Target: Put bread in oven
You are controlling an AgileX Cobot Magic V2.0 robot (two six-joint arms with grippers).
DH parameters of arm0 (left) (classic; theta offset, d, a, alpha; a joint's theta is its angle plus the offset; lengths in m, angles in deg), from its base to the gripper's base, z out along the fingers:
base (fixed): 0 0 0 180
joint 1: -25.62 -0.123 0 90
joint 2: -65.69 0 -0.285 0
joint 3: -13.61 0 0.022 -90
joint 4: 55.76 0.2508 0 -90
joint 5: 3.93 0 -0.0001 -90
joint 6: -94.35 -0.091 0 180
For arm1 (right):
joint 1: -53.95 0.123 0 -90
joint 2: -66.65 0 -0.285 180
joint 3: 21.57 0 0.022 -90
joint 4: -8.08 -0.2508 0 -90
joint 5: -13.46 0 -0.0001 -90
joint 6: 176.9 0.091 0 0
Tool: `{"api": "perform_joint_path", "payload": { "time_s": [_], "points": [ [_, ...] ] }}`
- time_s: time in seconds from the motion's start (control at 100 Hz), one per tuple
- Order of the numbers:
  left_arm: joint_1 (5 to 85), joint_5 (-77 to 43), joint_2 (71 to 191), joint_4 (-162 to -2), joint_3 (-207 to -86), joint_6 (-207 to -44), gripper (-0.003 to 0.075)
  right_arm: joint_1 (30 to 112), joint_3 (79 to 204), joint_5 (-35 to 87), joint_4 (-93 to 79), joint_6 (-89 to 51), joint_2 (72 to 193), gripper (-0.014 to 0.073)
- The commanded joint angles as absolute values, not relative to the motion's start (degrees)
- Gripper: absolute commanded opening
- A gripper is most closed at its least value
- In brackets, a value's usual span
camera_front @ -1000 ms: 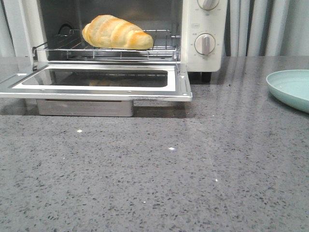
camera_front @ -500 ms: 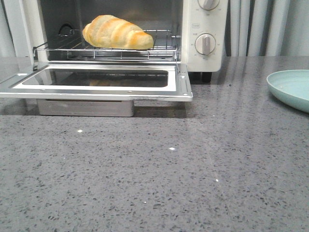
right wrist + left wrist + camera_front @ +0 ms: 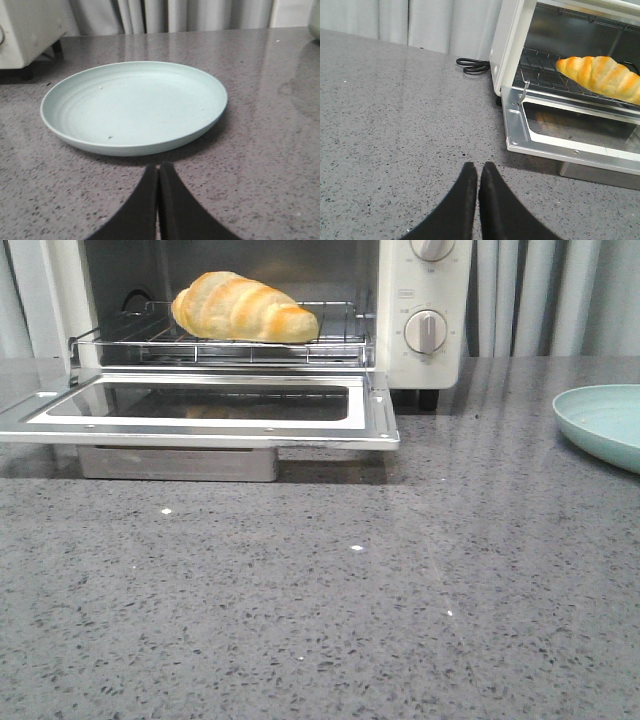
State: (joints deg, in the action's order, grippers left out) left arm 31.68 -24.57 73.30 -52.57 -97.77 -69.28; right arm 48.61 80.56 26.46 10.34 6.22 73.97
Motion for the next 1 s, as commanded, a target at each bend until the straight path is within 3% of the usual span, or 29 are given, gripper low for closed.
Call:
{"api": "perform_joint_path", "payload": {
  "time_s": [0.0,0.28,0.99],
  "points": [
    [31.51,-20.09,71.77,-52.91,-99.34,-69.21,-0.0021,49.98,79.20,23.41,11.55,6.51,72.78,-0.0057],
    [31.51,-20.09,71.77,-52.91,-99.34,-69.21,-0.0021,50.38,79.20,30.54,11.79,6.51,72.78,-0.0057],
    [31.51,-20.09,71.77,-52.91,-99.34,-69.21,-0.0021,50.38,79.20,31.76,12.73,6.39,72.78,-0.0057]
  ]
}}
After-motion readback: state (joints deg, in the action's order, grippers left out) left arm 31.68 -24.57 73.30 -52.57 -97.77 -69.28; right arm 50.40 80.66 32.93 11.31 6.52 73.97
